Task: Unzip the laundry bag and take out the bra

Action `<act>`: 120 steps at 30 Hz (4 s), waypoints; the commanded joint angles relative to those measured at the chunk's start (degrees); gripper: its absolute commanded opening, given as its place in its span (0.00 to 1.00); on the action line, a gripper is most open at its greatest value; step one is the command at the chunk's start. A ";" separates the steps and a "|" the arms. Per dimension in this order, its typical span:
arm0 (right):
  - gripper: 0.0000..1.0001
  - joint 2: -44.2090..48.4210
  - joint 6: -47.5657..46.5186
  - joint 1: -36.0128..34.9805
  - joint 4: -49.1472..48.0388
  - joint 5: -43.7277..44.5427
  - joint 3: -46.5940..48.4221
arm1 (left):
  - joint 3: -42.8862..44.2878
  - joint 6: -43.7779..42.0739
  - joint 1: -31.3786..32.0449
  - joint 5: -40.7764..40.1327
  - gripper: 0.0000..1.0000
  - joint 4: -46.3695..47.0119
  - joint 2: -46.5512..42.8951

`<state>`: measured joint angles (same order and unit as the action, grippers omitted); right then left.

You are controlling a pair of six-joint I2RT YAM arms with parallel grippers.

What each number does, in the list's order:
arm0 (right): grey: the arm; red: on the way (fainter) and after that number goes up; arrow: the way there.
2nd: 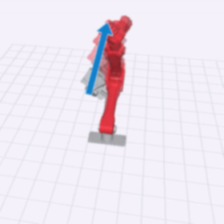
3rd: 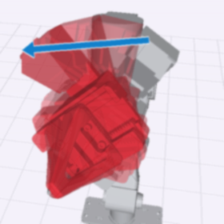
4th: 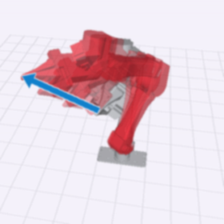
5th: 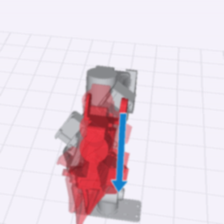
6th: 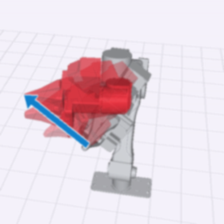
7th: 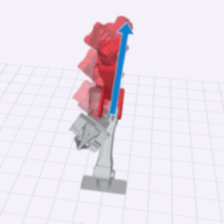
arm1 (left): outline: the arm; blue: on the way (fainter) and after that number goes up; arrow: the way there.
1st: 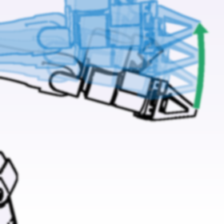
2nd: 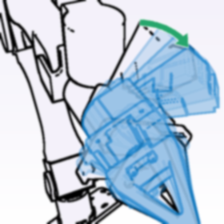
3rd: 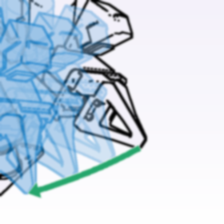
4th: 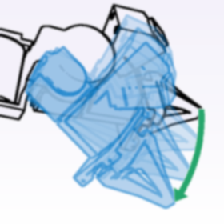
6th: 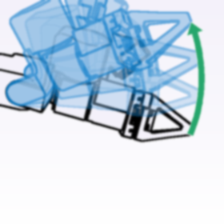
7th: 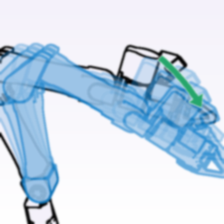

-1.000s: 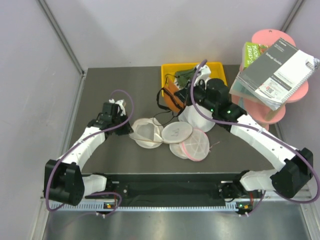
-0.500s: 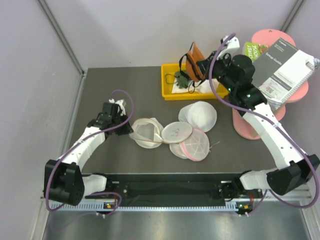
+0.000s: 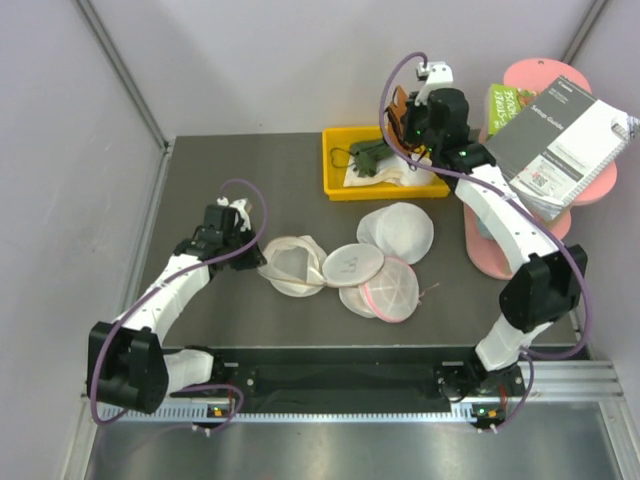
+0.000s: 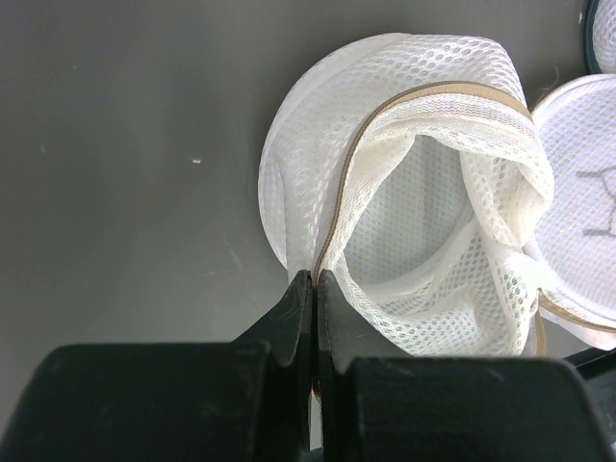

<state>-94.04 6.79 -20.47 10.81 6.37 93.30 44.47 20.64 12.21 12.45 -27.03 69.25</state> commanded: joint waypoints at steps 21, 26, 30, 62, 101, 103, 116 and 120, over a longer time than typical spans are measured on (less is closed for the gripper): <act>0.78 -17.93 -12.50 0.34 -0.18 19.30 16.12 | 1.94 -0.43 0.10 -0.14 0.00 0.83 -1.93; 0.97 -17.76 -13.73 -0.53 1.23 17.27 17.44 | 1.94 -0.43 0.10 -0.14 0.00 0.83 -2.19; 0.98 -16.80 -15.40 -2.20 2.72 15.26 17.80 | 1.85 -0.43 0.10 -0.06 0.00 0.83 -2.28; 0.85 23.28 24.76 -18.21 13.46 -1.69 -40.29 | 1.76 -0.34 0.10 0.56 0.00 0.75 -3.16; 0.27 18.10 25.56 -15.92 4.22 -6.55 -43.03 | 1.50 -0.34 0.10 1.00 0.00 0.75 -3.69; 0.16 18.10 24.51 -15.83 5.09 -4.72 -42.24 | 1.59 -0.34 0.10 1.09 0.00 0.83 -3.60; 0.00 18.02 19.67 -22.58 2.73 -0.66 -33.37 | 1.76 0.01 0.10 0.21 0.00 0.40 -2.72; 0.00 14.42 18.53 -27.07 0.10 0.39 -29.85 | 1.67 0.01 0.10 -1.02 0.00 0.04 -1.93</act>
<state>-76.73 27.73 -43.44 15.40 4.49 58.30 44.47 20.69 12.21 12.67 -27.07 67.22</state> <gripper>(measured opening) 0.015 0.021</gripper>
